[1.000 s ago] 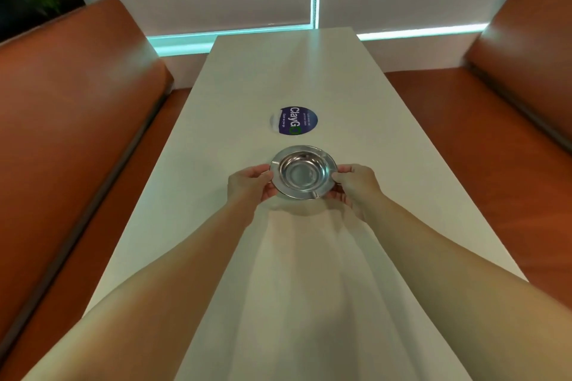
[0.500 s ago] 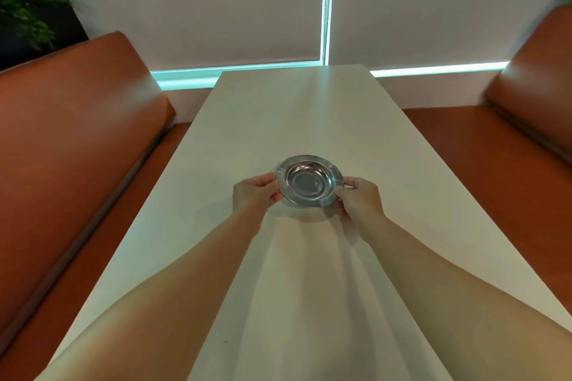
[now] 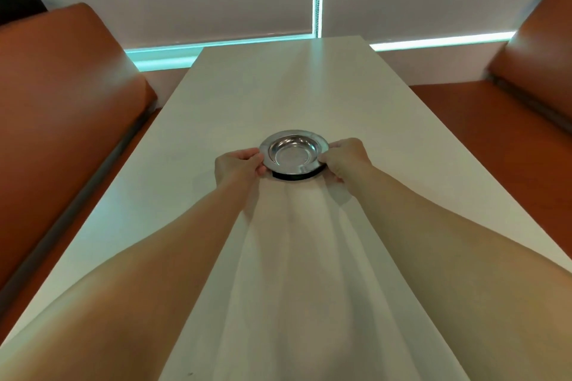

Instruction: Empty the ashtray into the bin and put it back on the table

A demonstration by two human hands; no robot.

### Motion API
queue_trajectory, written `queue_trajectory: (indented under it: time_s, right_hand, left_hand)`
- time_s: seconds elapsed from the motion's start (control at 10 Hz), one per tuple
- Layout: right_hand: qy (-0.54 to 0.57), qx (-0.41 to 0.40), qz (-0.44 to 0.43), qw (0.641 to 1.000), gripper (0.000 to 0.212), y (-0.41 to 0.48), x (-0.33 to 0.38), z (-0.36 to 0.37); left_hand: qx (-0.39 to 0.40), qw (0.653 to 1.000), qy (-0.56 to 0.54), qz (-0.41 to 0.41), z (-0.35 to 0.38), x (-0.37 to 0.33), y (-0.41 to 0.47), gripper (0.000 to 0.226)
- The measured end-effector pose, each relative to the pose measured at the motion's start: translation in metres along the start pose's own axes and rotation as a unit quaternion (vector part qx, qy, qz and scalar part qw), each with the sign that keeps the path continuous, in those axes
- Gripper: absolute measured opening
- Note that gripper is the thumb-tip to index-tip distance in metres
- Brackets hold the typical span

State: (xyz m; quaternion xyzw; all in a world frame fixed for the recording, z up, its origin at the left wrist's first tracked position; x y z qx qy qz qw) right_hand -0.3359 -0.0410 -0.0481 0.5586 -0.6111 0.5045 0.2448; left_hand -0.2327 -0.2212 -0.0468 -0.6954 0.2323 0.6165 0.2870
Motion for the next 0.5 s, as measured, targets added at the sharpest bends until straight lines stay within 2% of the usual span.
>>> queue_trajectory:
  time_s: [0.2, 0.3, 0.4, 0.5]
  right_hand:
    - [-0.010, 0.001, 0.007, 1.000, 0.025, 0.004, 0.000, 0.000]
    - [-0.006, 0.003, 0.006, 1.000, 0.007, 0.001, -0.001, -0.004]
    - [0.036, 0.002, 0.007, 0.999, 0.020, -0.002, -0.003, -0.008]
    - [0.075, -0.028, -0.007, 0.997, 0.015, -0.014, -0.020, -0.016]
  left_hand:
    - [-0.022, 1.000, 0.015, 0.014, 0.001, 0.001, 0.003, 0.018]
    - [-0.034, 0.999, 0.003, 0.020, -0.002, -0.001, -0.003, 0.012]
    - [-0.055, 0.998, -0.032, 0.019, -0.010, -0.008, -0.015, 0.019]
    - [-0.066, 0.996, -0.058, 0.013, -0.025, -0.006, -0.043, 0.024]
Point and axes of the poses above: each hand's wrist, its own y-axis towards the middle knuckle, its own z-axis out of the palm, x = y × z, the point moved 7 cm from there along y, towards the middle knuckle, and after that the axes turned 6 degrees about z, right-handed, at the moved point
